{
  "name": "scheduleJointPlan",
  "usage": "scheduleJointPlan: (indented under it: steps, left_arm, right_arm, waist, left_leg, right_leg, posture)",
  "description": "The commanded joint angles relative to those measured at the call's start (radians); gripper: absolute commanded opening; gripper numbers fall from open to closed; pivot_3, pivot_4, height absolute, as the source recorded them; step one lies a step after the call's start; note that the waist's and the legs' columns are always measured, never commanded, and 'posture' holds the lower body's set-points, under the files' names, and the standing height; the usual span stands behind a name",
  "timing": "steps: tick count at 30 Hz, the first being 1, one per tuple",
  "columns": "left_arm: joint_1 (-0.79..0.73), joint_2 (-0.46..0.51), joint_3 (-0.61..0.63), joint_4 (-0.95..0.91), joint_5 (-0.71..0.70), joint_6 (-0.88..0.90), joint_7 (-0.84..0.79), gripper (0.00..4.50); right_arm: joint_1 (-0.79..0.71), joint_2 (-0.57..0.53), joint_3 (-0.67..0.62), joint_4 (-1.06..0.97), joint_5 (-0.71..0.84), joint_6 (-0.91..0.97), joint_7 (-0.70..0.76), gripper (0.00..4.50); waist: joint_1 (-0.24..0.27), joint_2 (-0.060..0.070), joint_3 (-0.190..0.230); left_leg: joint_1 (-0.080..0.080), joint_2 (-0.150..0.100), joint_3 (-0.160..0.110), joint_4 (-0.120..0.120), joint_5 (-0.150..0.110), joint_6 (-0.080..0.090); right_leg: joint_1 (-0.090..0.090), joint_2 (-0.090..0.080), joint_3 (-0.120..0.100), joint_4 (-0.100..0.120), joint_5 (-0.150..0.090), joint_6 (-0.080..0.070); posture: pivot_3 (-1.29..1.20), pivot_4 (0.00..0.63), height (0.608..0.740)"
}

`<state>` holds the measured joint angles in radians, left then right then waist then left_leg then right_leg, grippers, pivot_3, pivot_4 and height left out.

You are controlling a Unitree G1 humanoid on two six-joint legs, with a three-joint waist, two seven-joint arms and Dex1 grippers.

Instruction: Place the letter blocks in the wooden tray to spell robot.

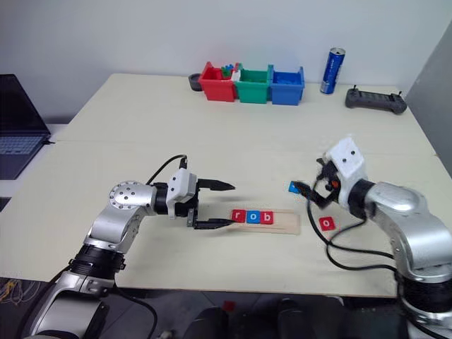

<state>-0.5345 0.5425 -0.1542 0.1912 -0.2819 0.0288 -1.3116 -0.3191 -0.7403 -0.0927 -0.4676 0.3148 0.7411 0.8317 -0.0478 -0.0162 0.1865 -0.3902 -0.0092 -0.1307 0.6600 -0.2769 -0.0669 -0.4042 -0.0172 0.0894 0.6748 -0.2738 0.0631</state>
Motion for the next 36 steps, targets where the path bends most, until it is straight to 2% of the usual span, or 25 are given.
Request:
scheduleJointPlan:
  steps: [1,5,12,23,31,34,36]
  left_arm:
    - [-0.021,-0.011,-0.007,-0.013,-0.001,-0.018,-0.007,4.5]
    - [-0.007,-0.011,-0.006,-0.034,-0.005,-0.011,-0.011,4.5]
    - [0.006,-0.003,-0.003,-0.06,-0.008,0.003,-0.011,4.5]
    - [0.02,0.0,0.0,-0.095,-0.011,0.026,0.0,4.5]
    - [0.018,-0.003,0.0,-0.094,-0.008,0.029,0.007,4.5]
    - [0.024,-0.001,0.001,-0.101,-0.011,0.031,0.011,4.5]
    - [0.027,0.0,0.002,-0.101,-0.011,0.03,0.013,4.5]
  right_arm:
    - [0.052,-0.083,0.041,0.19,-0.048,-0.385,0.236,4.48]
    - [0.029,-0.13,0.096,0.387,-0.079,-0.595,0.375,4.48]
    - [-0.024,-0.163,0.172,0.546,-0.093,-0.694,0.533,4.48]
    - [-0.135,-0.126,0.247,0.778,-0.18,-0.839,0.58,4.48]
    - [-0.177,-0.123,0.263,0.888,-0.199,-0.849,0.609,4.48]
    - [-0.185,-0.126,0.264,0.926,-0.213,-0.885,0.613,3.9]
    - [-0.197,-0.12,0.259,0.944,-0.211,-0.891,0.609,3.2]
  waist:
    - [-0.004,-0.001,0.0]
    - [-0.013,-0.001,0.0]
    - [-0.017,-0.001,0.001]
    - [-0.012,-0.001,0.001]
    - [-0.01,-0.001,0.0]
    - [-0.01,-0.001,0.0]
    - [-0.01,-0.001,0.0]
  left_leg:
    - [0.0,0.0,0.0,0.0,0.0,0.0]
    - [0.002,0.0,0.001,0.001,0.0,0.0]
    - [0.004,0.001,0.002,0.001,0.0,0.0]
    - [0.005,0.001,0.003,0.001,0.0,0.0]
    - [0.005,0.001,0.003,0.001,0.0,0.0]
    - [0.005,0.001,0.003,0.001,0.0,0.0]
    - [0.005,0.001,0.003,0.001,0.0,0.0]
  right_leg:
    - [0.0,0.0,0.0,0.0,0.0,0.0]
    - [0.0,0.0,0.001,0.004,0.0,0.0]
    - [0.0,0.001,0.003,0.005,0.0,0.0]
    - [0.0,0.001,0.004,0.005,0.0,0.0]
    - [0.0,0.0,0.004,0.005,0.0,0.0]
    - [0.0,0.0,0.004,0.005,0.0,0.0]
    - [0.0,0.0,0.004,0.005,0.0,0.0]
  posture:
    - [0.0,0.15,0.74]
    - [0.0,0.15,0.74]
    - [0.0,0.15,0.74]
    - [0.0,0.15,0.74]
    - [0.0,0.15,0.74]
    - [0.0,0.15,0.74]
    - [0.0,0.15,0.74]
